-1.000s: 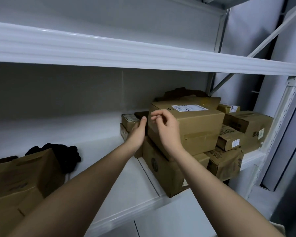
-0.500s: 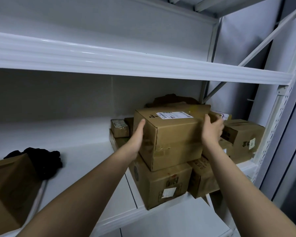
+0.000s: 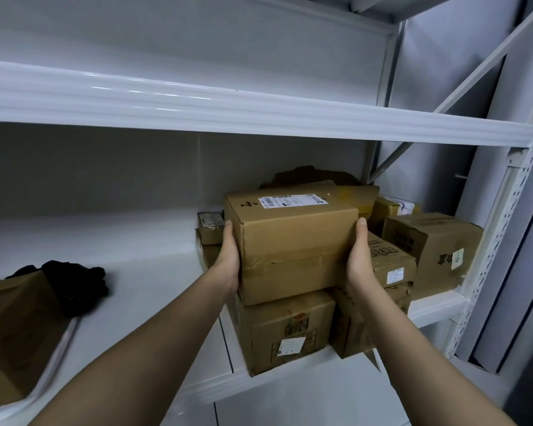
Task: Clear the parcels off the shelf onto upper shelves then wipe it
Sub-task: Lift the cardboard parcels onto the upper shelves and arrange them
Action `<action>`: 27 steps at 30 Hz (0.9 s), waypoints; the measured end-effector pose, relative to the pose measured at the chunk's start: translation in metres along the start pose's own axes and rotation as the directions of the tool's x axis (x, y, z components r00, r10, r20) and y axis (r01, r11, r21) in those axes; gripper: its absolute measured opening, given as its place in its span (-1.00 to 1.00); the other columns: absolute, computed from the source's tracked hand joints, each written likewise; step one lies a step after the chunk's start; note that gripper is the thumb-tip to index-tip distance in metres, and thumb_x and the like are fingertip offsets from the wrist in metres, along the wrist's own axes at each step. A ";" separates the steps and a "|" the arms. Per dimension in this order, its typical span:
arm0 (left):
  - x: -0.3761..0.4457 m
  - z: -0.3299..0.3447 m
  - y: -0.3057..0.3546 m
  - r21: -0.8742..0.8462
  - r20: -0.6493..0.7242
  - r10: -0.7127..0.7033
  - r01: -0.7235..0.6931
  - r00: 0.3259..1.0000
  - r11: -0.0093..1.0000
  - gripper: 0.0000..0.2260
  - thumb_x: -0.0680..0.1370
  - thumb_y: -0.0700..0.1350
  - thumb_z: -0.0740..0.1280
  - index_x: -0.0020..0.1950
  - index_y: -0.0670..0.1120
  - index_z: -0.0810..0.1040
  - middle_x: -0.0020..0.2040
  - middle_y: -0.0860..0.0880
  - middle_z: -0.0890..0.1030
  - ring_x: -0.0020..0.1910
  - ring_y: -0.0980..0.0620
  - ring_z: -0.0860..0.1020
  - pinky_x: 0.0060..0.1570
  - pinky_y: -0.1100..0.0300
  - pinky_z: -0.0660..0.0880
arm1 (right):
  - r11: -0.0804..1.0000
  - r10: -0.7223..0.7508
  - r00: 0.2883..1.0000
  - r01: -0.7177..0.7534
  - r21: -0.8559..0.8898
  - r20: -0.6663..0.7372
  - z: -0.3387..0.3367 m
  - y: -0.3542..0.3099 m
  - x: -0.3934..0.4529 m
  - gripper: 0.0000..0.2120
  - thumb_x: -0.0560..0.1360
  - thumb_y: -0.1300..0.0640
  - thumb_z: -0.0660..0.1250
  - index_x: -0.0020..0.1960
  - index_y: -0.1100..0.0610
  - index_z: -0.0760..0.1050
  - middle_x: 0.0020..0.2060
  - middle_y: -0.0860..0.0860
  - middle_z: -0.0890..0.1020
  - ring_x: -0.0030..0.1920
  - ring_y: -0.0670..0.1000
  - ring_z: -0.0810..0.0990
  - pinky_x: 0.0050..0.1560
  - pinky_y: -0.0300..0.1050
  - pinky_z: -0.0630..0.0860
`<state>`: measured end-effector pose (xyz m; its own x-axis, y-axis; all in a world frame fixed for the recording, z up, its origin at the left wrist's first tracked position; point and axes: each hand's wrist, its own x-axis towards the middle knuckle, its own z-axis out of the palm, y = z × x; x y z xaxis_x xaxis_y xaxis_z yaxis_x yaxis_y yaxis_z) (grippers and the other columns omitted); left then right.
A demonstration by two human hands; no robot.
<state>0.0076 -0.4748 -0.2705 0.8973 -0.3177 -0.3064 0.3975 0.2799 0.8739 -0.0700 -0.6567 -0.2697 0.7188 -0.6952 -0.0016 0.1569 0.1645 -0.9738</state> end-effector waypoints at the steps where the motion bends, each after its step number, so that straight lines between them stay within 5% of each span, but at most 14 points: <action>1: -0.003 -0.002 0.002 -0.016 -0.002 0.007 -0.007 1.000 1.000 -0.30 0.43 0.49 0.04 0.11 -0.06 0.58 -0.08 -0.20 0.64 -0.08 -0.16 0.59 -0.12 -0.06 0.52 | 1.000 -0.009 1.000 0.009 0.019 0.014 0.001 0.000 -0.002 -0.35 0.56 -0.33 -0.01 0.53 0.00 0.14 0.45 0.02 0.32 0.42 0.05 0.29 0.39 0.00 0.18; 6: -0.022 -0.016 0.007 -0.088 0.016 0.182 -0.180 0.983 0.980 -0.42 0.52 0.41 -0.01 0.05 0.05 0.62 -0.17 -0.09 0.70 -0.09 -0.08 0.62 -0.21 0.05 0.50 | 0.992 -0.043 0.997 0.036 0.118 0.063 0.010 0.002 -0.011 -0.22 0.29 -0.55 0.11 0.38 -0.14 0.35 0.31 -0.04 0.48 0.29 0.04 0.45 0.39 0.15 0.30; 10: -0.034 -0.031 0.002 -0.096 0.003 0.317 -0.316 0.948 0.944 -0.50 0.57 0.32 -0.01 -0.12 0.11 0.63 -0.24 0.00 0.70 -0.25 0.02 0.67 -0.22 0.11 0.48 | 0.988 -0.103 0.988 0.088 0.126 0.117 0.017 0.002 -0.017 -0.67 0.52 -0.38 0.04 -0.09 -0.23 0.48 -0.01 -0.13 0.58 0.08 -0.07 0.52 0.33 0.04 0.35; 12: -0.041 -0.042 0.000 -0.122 -0.025 0.349 -0.350 0.937 0.929 -0.53 0.58 0.30 0.02 -0.16 0.12 0.64 -0.26 0.01 0.70 -0.25 0.04 0.66 -0.21 0.12 0.47 | 0.986 -0.127 0.982 0.110 0.128 0.137 0.020 0.002 -0.023 -0.71 0.58 -0.29 0.00 -0.03 -0.22 0.44 -0.10 -0.18 0.53 -0.04 -0.17 0.48 0.20 -0.07 0.34; 15: -0.051 -0.061 -0.004 -0.130 -0.045 0.417 -0.419 0.908 0.899 -0.62 0.61 0.22 0.04 -0.04 0.12 0.60 -0.23 0.06 0.70 -0.20 0.09 0.64 -0.19 0.13 0.47 | 0.982 -0.107 0.980 0.078 0.170 0.168 0.023 0.004 -0.042 -0.52 0.55 -0.31 0.04 0.34 -0.07 0.36 0.00 -0.10 0.52 0.00 -0.14 0.48 0.06 -0.11 0.34; 21: -0.078 -0.104 -0.007 -0.197 -0.017 0.469 -0.463 0.883 0.864 -0.68 0.62 0.11 0.10 -0.06 0.07 0.62 -0.18 0.04 0.69 -0.16 0.05 0.62 -0.08 0.10 0.49 | 0.983 -0.178 0.936 0.156 0.093 0.305 0.023 0.010 -0.087 -0.68 0.63 -0.11 -0.04 0.15 -0.12 0.47 0.02 -0.07 0.59 0.06 -0.11 0.52 -0.08 -0.17 0.41; 27: -0.114 -0.158 -0.005 -0.231 0.028 0.391 -0.374 0.920 0.898 -0.51 0.59 0.23 0.08 -0.21 0.04 0.71 -0.16 0.00 0.71 -0.27 0.04 0.67 -0.26 0.16 0.57 | 0.918 -0.338 0.791 0.397 -0.007 0.509 0.033 0.017 -0.140 -0.50 0.48 -0.19 -0.03 0.37 -0.15 0.34 0.33 -0.12 0.46 0.29 -0.20 0.41 0.10 -0.31 0.44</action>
<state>-0.0664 -0.2967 -0.2997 0.9756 -0.2079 0.0701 0.0653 0.5799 0.8121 -0.1453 -0.5335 -0.2785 0.8606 -0.2494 0.4441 0.4247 -0.1298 -0.8960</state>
